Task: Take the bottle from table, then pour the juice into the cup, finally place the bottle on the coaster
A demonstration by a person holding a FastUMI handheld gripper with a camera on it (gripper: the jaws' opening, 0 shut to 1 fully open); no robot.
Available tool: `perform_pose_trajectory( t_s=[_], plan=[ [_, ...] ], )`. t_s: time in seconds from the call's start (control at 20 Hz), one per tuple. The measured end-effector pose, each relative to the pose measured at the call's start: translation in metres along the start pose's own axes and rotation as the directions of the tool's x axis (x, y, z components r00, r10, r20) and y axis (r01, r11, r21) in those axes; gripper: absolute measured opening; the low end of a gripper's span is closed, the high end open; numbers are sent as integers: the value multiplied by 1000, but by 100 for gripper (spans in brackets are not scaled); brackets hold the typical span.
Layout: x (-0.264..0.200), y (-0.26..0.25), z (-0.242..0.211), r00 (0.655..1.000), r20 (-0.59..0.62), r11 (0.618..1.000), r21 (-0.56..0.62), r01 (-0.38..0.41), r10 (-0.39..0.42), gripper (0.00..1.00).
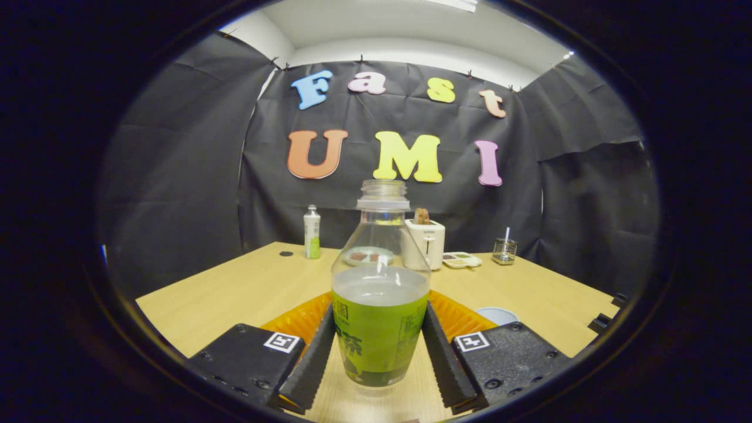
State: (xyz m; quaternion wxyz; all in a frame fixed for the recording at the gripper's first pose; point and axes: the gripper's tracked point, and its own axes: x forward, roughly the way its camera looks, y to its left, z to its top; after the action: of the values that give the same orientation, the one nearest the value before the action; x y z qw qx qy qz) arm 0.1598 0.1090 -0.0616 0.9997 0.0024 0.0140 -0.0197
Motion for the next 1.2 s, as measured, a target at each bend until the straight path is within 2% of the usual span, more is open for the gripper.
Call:
perform_pose_trajectory(
  t_s=[0.4,0.65,0.95,1.2],
  plan=[
    [-28,8,35,999,-9,997,66,-47,48,81],
    [-30,7,52,997,-18,979,194,-68,73,81],
    [-21,9,55,989,-53,922,371,-109,139,81],
    [-8,8,66,981,-35,815,563,-138,190,80]
  ],
)
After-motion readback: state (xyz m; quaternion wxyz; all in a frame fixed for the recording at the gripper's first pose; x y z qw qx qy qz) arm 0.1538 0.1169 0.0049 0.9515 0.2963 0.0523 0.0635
